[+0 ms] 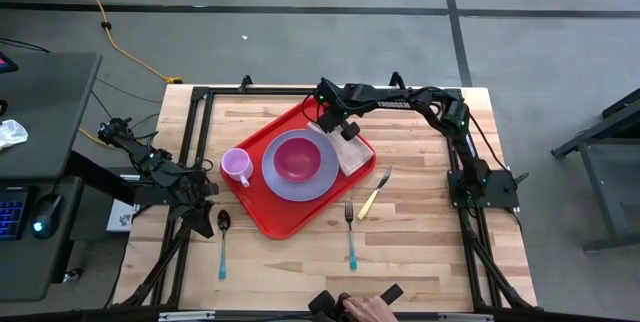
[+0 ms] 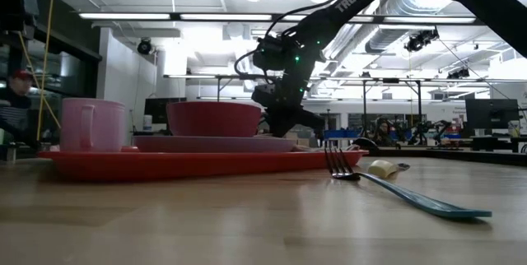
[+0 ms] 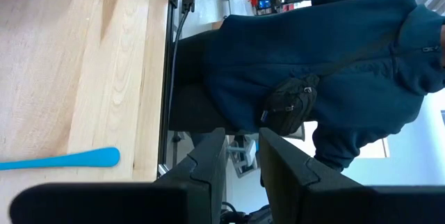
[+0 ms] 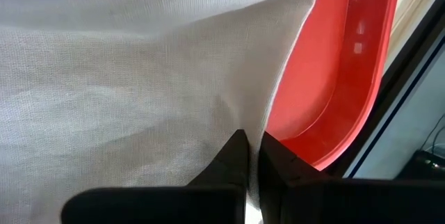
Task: Set up tray
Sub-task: Put the brown table napkin to the right of the white plate on the red serving tray
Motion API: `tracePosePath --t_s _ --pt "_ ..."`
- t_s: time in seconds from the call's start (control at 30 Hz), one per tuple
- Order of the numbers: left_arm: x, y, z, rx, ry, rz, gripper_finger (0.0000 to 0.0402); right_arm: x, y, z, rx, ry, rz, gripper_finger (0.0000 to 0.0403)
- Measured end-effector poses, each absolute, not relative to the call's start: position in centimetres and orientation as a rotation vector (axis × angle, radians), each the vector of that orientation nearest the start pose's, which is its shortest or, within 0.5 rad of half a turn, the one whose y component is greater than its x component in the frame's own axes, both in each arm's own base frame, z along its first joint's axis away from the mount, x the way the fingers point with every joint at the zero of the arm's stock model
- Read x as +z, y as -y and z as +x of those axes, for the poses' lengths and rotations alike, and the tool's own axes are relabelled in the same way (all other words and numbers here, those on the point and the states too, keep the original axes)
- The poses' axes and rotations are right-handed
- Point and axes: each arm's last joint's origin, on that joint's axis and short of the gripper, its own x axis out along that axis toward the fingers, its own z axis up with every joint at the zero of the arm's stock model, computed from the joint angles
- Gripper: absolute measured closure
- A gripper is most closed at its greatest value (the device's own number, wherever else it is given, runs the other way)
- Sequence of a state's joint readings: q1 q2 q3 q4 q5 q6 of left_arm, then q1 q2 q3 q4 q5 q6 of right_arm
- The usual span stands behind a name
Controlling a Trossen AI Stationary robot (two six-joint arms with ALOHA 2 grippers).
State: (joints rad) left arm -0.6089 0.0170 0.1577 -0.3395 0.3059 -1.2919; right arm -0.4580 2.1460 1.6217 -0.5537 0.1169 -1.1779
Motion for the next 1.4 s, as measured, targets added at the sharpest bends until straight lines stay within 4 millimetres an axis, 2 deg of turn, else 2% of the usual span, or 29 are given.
tracePosePath --t_s 0.27,0.6,0.8,0.97,1.2,1.4 --pt "18.3 5.5 6.4 -0.645 -0.757 -1.161 0.0284 16.9 20.2 40.3 0.160 -1.222 -0.828 0.0395" --pt "18.3 5.5 6.4 -0.645 -0.757 -1.161 0.0284 17.1 20.4 40.6 0.136 -1.216 -0.884 0.0317" --pt "18.3 5.5 6.4 -0.645 -0.757 -1.161 0.0284 17.8 20.4 40.9 0.086 -1.185 -0.910 0.0291" --pt "18.3 5.5 6.4 -0.644 -0.757 -1.161 0.0284 18.5 19.8 40.9 0.077 -1.191 -0.907 0.0289" --pt "18.3 5.5 6.4 -0.644 -0.757 -1.161 0.0284 18.3 17.5 40.9 0.197 -1.182 -0.778 0.0290" --pt "18.3 5.5 6.4 -0.644 -0.757 -1.161 0.0284 18.1 16.8 40.7 0.223 -1.190 -0.679 0.0290"
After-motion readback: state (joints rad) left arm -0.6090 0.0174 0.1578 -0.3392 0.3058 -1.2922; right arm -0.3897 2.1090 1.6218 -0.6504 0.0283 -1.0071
